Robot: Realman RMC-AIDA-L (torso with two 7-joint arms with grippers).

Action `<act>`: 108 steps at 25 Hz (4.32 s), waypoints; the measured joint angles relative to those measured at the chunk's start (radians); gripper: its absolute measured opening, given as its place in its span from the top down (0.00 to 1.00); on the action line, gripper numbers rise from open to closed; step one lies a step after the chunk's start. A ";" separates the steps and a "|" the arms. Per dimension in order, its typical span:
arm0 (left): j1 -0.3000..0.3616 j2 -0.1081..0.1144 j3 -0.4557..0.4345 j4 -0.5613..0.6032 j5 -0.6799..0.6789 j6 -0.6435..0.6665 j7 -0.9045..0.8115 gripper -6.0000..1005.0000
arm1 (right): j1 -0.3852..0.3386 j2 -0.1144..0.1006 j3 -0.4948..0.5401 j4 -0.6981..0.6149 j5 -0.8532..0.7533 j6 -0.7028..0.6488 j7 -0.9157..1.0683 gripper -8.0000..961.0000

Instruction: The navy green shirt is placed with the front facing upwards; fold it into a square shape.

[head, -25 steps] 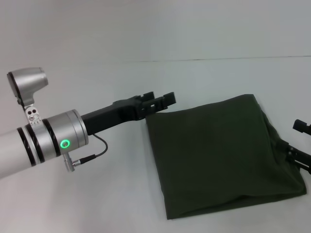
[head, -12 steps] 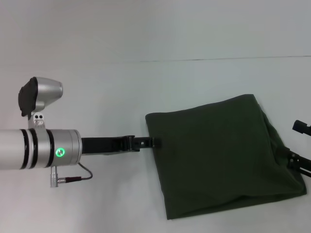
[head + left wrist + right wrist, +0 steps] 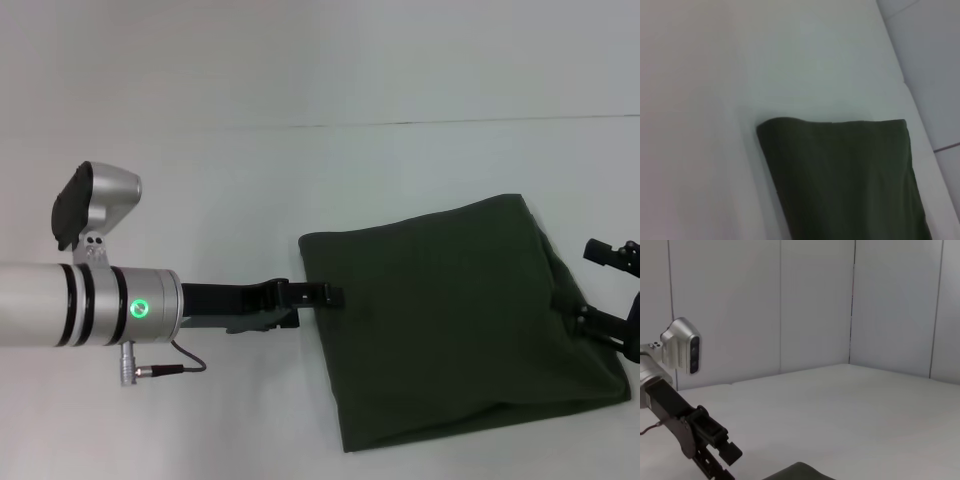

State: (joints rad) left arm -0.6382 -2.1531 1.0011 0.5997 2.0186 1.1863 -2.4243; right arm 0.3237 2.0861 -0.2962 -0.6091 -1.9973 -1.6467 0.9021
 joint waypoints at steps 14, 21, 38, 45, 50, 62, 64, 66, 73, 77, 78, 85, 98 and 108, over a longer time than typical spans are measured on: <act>-0.060 -0.008 -0.002 -0.106 0.000 -0.059 -0.036 0.10 | 0.014 -0.003 0.003 -0.011 0.000 0.000 0.000 0.17; -0.086 -0.011 0.002 -0.144 -0.006 -0.072 -0.048 0.10 | 0.013 -0.005 0.003 -0.012 0.000 -0.001 0.010 0.17; -0.109 -0.011 0.011 -0.179 -0.002 -0.080 -0.050 0.42 | 0.005 -0.008 0.000 -0.012 0.000 -0.011 0.026 0.17; -0.106 -0.011 0.010 -0.179 -0.007 -0.069 -0.039 0.83 | 0.002 -0.003 0.002 -0.012 0.000 -0.012 0.026 0.17; -0.107 -0.011 0.011 -0.167 -0.007 -0.060 -0.016 0.89 | 0.001 -0.001 0.004 -0.012 0.000 -0.012 0.026 0.17; -0.042 0.027 -0.003 -0.004 0.002 -0.049 -0.017 0.91 | 0.024 0.002 0.000 0.006 0.004 -0.002 0.026 0.17; -0.029 0.037 -0.024 0.008 0.010 -0.046 -0.017 0.91 | 0.028 0.003 0.003 0.017 0.006 0.000 0.025 0.17; -0.018 0.043 -0.066 0.019 0.042 -0.039 -0.013 0.90 | 0.033 0.003 0.005 0.028 0.006 0.006 0.024 0.17; -0.007 0.063 -0.198 0.050 0.176 0.012 -0.011 0.89 | 0.056 0.005 0.000 0.066 0.004 0.041 0.019 0.17; -0.008 0.076 -0.239 0.078 0.226 0.039 -0.010 0.88 | 0.068 0.005 0.000 0.080 0.003 0.050 0.018 0.17; -0.008 0.078 -0.242 0.083 0.233 0.042 -0.010 0.88 | 0.070 0.005 0.000 0.081 0.002 0.050 0.018 0.17; -0.017 0.091 -0.255 0.096 0.285 0.049 -0.001 0.86 | 0.079 0.006 0.000 0.094 0.001 0.050 0.023 0.17; -0.006 0.092 -0.316 0.105 0.288 0.042 0.039 0.80 | 0.087 0.005 -0.031 0.085 0.000 0.039 0.024 0.17; 0.067 0.051 -0.386 0.262 0.216 0.045 0.269 0.40 | 0.109 0.003 -0.053 0.054 0.003 0.048 0.080 0.16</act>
State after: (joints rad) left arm -0.5717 -2.1026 0.6152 0.8616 2.2347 1.2316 -2.1548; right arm 0.4324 2.0888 -0.3496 -0.5547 -1.9944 -1.5991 0.9820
